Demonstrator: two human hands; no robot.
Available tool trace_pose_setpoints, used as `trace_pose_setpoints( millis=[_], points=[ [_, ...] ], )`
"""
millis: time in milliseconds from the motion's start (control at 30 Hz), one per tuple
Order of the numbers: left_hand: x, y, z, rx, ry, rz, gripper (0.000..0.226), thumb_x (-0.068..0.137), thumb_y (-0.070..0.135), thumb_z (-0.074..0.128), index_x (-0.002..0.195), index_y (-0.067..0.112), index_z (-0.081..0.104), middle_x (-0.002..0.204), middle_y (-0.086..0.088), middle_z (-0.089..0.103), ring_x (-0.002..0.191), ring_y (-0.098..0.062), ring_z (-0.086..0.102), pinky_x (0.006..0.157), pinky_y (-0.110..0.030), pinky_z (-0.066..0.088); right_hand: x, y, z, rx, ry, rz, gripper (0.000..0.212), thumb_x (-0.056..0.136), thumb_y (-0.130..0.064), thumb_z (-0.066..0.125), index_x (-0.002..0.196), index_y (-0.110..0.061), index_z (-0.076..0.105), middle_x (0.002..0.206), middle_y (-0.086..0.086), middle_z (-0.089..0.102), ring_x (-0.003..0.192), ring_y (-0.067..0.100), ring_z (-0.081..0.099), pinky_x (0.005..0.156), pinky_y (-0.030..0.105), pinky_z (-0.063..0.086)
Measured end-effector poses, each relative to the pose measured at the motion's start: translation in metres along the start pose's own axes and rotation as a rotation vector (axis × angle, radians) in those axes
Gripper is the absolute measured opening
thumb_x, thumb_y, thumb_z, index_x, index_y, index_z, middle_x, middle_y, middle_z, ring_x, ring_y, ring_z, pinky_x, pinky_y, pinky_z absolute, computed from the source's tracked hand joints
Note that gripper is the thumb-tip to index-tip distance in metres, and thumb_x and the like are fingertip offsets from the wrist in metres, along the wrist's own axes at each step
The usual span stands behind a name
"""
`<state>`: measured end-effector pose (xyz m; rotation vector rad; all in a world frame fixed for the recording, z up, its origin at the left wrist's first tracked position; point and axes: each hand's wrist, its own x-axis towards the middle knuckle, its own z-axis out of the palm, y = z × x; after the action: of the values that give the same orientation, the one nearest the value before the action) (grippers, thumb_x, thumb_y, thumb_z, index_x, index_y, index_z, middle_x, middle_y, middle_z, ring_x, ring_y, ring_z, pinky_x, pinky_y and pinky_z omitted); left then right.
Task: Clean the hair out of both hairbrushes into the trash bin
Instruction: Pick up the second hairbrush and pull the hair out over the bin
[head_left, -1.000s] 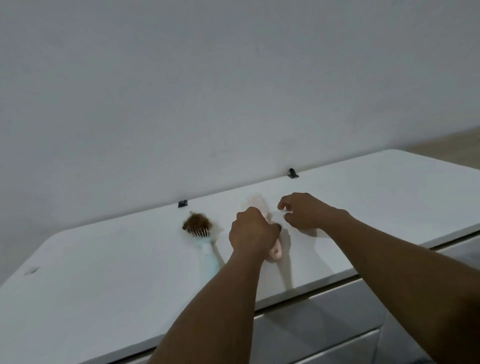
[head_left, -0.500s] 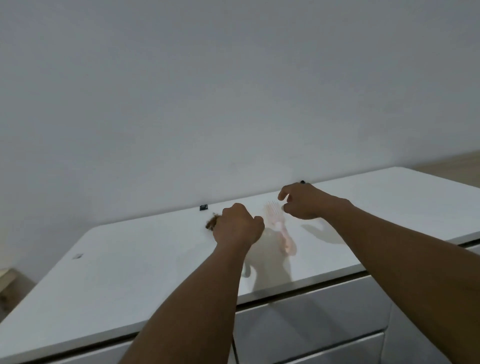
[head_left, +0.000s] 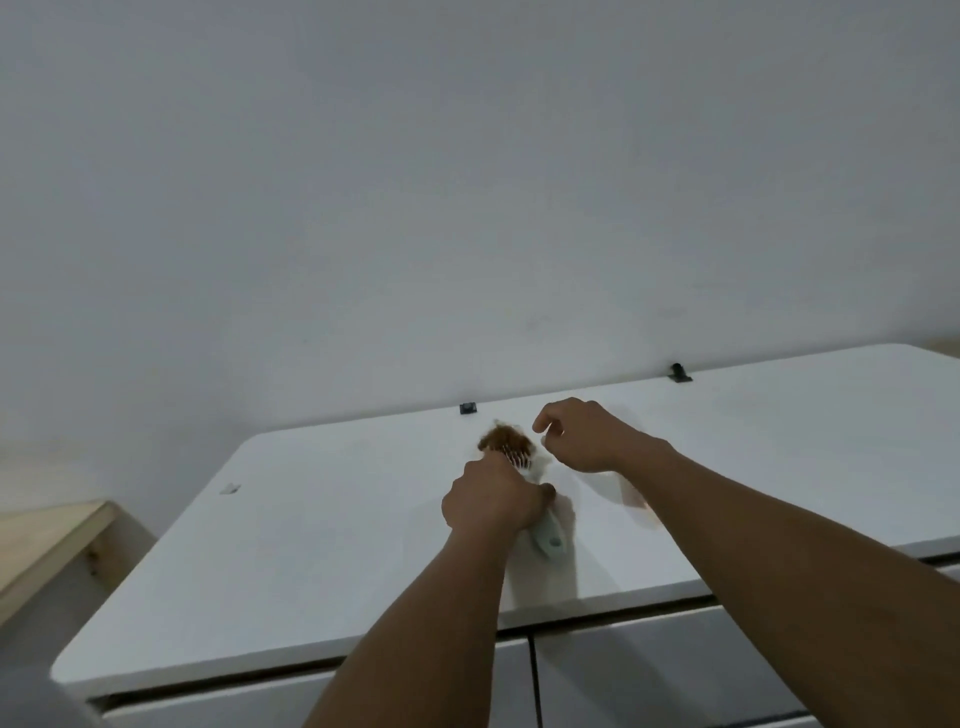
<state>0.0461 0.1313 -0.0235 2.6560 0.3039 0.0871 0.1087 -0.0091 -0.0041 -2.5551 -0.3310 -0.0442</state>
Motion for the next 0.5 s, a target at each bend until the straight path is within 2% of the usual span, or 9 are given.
trace_pose_setpoints(
  millis=[67, 167, 300, 433, 500],
  points=[
    [0.005, -0.002, -0.001, -0.015, 0.002, 0.002, 0.051, 0.079, 0.052, 0.069, 0.118, 0.020, 0.059, 0.118, -0.001, 0.066, 0.109, -0.025, 0.065, 0.078, -0.030, 0.046, 0.005, -0.001, 0.006, 0.010, 0.014, -0.005, 0.035, 0.092, -0.015, 0.048, 0.122, -0.020, 0.065, 0.129, 0.003, 0.061, 0.099, 0.018, 0.058, 0.083, 0.025, 0.044],
    [0.007, -0.006, -0.004, -0.048, 0.009, 0.012, 0.038, 0.082, 0.046, 0.069, 0.104, 0.020, 0.054, 0.116, -0.001, 0.065, 0.109, -0.026, 0.065, 0.076, -0.029, 0.042, 0.007, -0.003, 0.011, 0.050, 0.048, -0.008, 0.033, 0.093, -0.016, 0.049, 0.122, -0.018, 0.065, 0.129, 0.004, 0.063, 0.108, 0.021, 0.061, 0.091, 0.029, 0.048],
    [0.000, -0.005, -0.009, -0.088, 0.032, 0.039, 0.044, 0.085, 0.050, 0.067, 0.111, 0.017, 0.056, 0.109, -0.002, 0.061, 0.111, -0.028, 0.063, 0.077, -0.030, 0.041, 0.001, -0.008, 0.005, 0.136, 0.096, -0.001, 0.030, 0.094, -0.023, 0.056, 0.122, -0.018, 0.064, 0.116, 0.005, 0.069, 0.108, 0.022, 0.062, 0.089, 0.029, 0.047],
    [-0.011, 0.017, -0.019, -0.194, 0.046, 0.126, 0.035, 0.078, 0.045, 0.067, 0.090, 0.014, 0.056, 0.095, -0.003, 0.065, 0.087, -0.027, 0.066, 0.066, -0.029, 0.044, -0.019, -0.013, -0.025, 0.189, 0.201, -0.006, 0.031, 0.091, -0.025, 0.062, 0.121, -0.019, 0.065, 0.099, 0.003, 0.073, 0.093, 0.019, 0.065, 0.074, 0.025, 0.047],
    [-0.023, 0.035, -0.024, -0.258, 0.060, 0.198, 0.032, 0.076, 0.041, 0.066, 0.086, 0.012, 0.056, 0.089, -0.005, 0.065, 0.078, -0.024, 0.062, 0.058, -0.028, 0.039, -0.036, -0.013, -0.047, 0.184, 0.281, 0.008, 0.030, 0.088, -0.030, 0.066, 0.117, -0.020, 0.066, 0.095, 0.002, 0.073, 0.093, 0.019, 0.065, 0.074, 0.028, 0.049]
  ],
)
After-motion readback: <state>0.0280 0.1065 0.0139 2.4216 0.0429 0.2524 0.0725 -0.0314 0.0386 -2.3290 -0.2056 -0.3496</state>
